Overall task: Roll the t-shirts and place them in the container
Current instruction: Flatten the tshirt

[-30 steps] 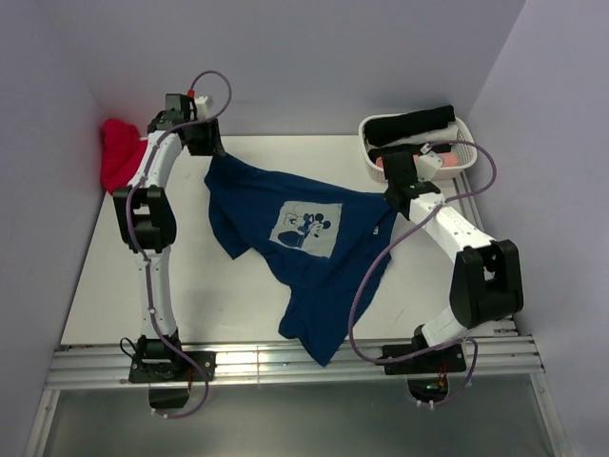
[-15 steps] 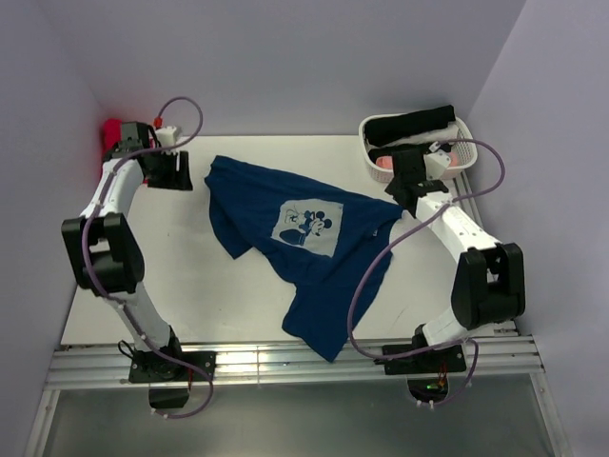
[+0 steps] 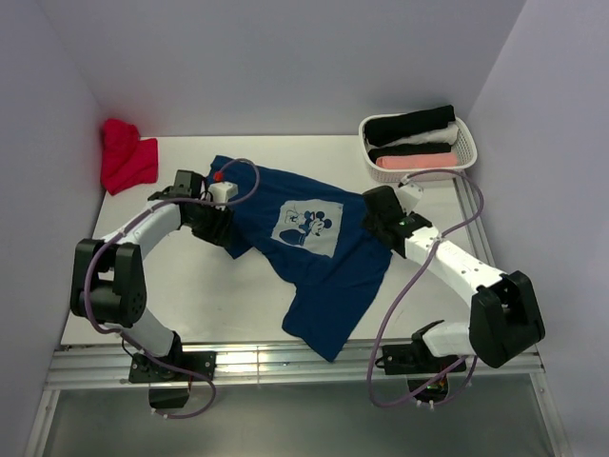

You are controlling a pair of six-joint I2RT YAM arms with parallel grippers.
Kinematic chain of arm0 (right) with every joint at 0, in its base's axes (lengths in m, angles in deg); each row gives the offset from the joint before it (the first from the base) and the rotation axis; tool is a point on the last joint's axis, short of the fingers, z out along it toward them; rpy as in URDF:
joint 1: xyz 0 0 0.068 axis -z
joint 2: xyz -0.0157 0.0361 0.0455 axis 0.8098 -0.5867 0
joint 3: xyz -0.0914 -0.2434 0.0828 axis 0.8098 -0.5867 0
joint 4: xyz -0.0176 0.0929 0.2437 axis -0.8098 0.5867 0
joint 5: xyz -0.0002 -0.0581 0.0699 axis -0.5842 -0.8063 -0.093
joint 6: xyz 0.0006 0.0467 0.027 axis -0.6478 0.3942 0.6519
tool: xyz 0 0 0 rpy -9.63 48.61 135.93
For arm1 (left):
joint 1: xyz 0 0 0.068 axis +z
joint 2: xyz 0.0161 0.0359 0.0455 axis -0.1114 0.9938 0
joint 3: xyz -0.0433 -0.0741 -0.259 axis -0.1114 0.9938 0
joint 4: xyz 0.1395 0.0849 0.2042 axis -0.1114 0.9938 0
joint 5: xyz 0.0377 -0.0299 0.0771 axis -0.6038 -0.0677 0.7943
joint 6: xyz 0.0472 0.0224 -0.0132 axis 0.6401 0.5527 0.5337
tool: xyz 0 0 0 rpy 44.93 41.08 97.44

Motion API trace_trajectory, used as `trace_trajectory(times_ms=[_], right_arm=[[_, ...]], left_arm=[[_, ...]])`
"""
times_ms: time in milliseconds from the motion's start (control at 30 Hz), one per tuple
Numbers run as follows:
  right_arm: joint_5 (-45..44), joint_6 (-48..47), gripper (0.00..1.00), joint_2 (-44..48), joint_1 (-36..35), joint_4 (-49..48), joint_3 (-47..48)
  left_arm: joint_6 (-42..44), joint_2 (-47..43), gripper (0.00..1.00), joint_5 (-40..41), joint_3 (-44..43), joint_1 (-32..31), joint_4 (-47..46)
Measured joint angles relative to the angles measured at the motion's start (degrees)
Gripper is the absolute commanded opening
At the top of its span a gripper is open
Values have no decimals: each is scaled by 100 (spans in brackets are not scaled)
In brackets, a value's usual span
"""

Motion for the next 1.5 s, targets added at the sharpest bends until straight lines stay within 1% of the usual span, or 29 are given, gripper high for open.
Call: trace_trajectory(times_ms=[100, 333, 467, 567, 600, 667, 700, 733, 767, 833, 867, 900, 933, 1100, 1267, 1500], right_arm=[[22, 168, 60, 7, -140, 44, -181], [-20, 455, 60, 17, -487, 68, -195], [-37, 566, 60, 157, -540, 81, -310], [-61, 627, 60, 337, -540, 116, -433], [-61, 654, 60, 387, -542, 138, -461], [-59, 686, 61, 431, -542, 181, -474], [-61, 699, 61, 446, -546, 201, -476], [-59, 719, 62, 463, -546, 212, -496], [-59, 741, 62, 490, -546, 227, -531], [-35, 793, 62, 549, -546, 282, -625], [-11, 824, 62, 579, -546, 310, -673], [39, 850, 62, 619, -546, 321, -745], [111, 881, 62, 656, -564, 323, -826], [295, 1056, 62, 688, -737, 535, -1099], [431, 1220, 63, 861, -1008, 780, -1290], [570, 1314, 63, 1456, -1117, 1145, -1460]], left_arm=[[-68, -2, 55, 61, 195, -177, -249], [-195, 48, 53, 404, 570, -708, -662], [-254, 122, 52, 577, 590, -804, -901], [-273, 164, 47, 774, 662, -839, -1067], [-275, 179, 44, 820, 678, -852, -1093], [-295, 229, 40, 903, 697, -885, -1137], [-299, 247, 34, 935, 704, -903, -1147], [-315, 251, 31, 957, 719, -909, -1158], [-313, 251, 24, 970, 743, -916, -1174], [-313, 249, 17, 1003, 772, -920, -1202], [-310, 245, 7, 1029, 789, -920, -1239], [-306, 234, 3, 1049, 802, -920, -1261], [-310, 223, 0, 1069, 813, -920, -1276], [-293, 109, 0, 1248, 883, -929, -1322], [-286, -260, 0, 1394, 916, -846, -1255], [-120, -612, 0, 1445, 885, -385, -988]])
